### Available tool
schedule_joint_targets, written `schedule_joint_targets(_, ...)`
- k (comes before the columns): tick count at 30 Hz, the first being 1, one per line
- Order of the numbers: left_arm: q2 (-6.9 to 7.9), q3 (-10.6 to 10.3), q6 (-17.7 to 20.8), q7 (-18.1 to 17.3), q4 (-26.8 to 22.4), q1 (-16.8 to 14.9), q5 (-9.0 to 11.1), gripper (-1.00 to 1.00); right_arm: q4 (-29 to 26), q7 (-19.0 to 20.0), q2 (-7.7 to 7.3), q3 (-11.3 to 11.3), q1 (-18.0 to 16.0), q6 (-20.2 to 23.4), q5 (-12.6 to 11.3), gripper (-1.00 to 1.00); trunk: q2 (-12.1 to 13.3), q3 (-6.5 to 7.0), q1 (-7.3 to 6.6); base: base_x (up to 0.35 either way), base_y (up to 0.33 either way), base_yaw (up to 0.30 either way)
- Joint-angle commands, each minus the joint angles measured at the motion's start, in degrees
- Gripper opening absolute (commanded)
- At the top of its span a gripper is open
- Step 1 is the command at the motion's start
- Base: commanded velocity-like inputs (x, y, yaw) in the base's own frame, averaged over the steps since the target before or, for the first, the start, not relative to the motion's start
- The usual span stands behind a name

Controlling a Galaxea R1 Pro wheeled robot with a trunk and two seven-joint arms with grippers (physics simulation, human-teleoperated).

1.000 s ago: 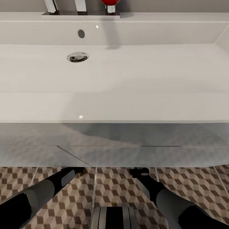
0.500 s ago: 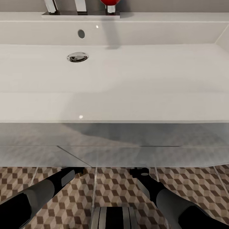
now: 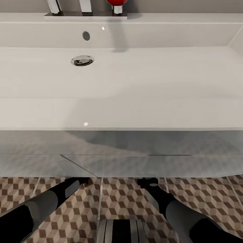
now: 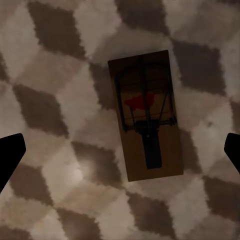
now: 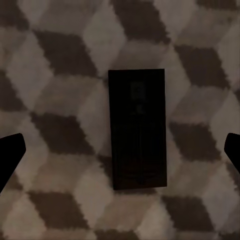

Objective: Take the four mousetraps from the cabinet in the bathroom and place them on the bathroom floor. Make sure all four end up on the same floor surface, and ensure that at least two of them are either under or directly next to the same bathroom sink.

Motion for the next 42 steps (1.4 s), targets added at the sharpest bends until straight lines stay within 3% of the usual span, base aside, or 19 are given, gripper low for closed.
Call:
schedule_joint_targets(1,0.09,-0.35,0.18,0.46,-0.24,-0.02,0.23,1.0,-0.12,-0.42,-0.04,0.48,-0.02,0.36,-0.27,1.0,-0.01,-0.03,-0.01,0.0,0.0,0.0)
schedule_joint_targets(15,0.81,-0.29,-4.17,0.12,-0.36,-0.02,0.23,1.0,-0.17,-0.42,-0.08,0.42,-0.02,0.33,-0.27,1.0,-0.01,-0.03,-0.01,0.0,0.0,0.0)
schedule_joint_targets(42,0.84,-0.36,-4.52,0.02,-0.46,-0.02,0.16,1.0,-0.1,-0.34,-0.42,0.4,-0.02,0.35,-0.36,1.0,-0.01,-0.03,-0.01,-0.006,0.0,0.0)
